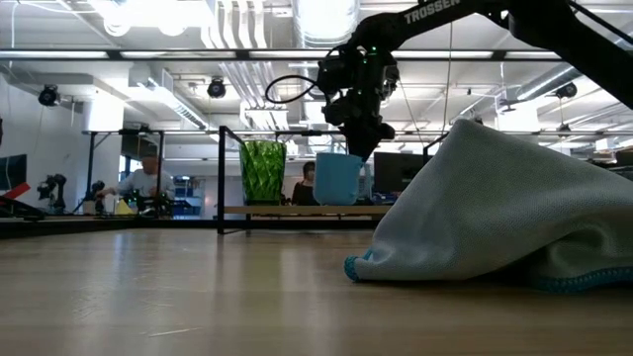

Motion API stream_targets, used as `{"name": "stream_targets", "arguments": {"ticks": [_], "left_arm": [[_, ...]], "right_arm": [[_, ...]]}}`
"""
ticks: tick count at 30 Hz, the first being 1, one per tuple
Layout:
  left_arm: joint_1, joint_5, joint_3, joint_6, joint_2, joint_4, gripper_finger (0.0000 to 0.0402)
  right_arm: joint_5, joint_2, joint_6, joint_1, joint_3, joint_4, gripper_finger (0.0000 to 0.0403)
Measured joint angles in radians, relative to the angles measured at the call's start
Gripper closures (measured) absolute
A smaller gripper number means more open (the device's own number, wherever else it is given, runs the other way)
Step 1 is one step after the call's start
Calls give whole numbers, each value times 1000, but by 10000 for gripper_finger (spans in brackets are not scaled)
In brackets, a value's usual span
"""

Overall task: Stack small to large cups/mugs on shelf
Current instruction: Put the transparent mug on the shelf

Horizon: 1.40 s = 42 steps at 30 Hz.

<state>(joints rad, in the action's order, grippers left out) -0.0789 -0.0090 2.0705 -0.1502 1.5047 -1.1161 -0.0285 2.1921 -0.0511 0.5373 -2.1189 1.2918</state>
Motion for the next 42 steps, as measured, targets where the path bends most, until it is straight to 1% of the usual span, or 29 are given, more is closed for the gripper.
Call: {"name": "stream_targets", "arguments": {"ticks": [11,18,25,30,32,35,39,40,42], "left_arm": [[0,0,0,0,0,0,322],[0,0,0,0,0,0,322],[0,0,-2,0,0,0,322],[0,0,-15,0,0,0,322],[0,0,-17,0,1,-1,322],[0,0,-18,0,3,0,322],[0,0,-18,0,4,-1,322],[0,0,-18,0,4,-1,322],[0,0,-18,0,3,-1,322]], "right_arm": [[3,0,-59,0,0,-43,321],[3,-5,-38,0,0,-43,303],[-1,-43,-72,-7,0,-40,294],[-12,-105,-72,-20,0,-29,300],[-38,-144,-84,-30,0,6,303],[-75,-209,-137,-53,-2,110,309],[-74,-299,-159,-104,8,290,316],[-72,-328,-163,-120,21,282,318],[-68,-398,-224,-152,70,262,321]]}}
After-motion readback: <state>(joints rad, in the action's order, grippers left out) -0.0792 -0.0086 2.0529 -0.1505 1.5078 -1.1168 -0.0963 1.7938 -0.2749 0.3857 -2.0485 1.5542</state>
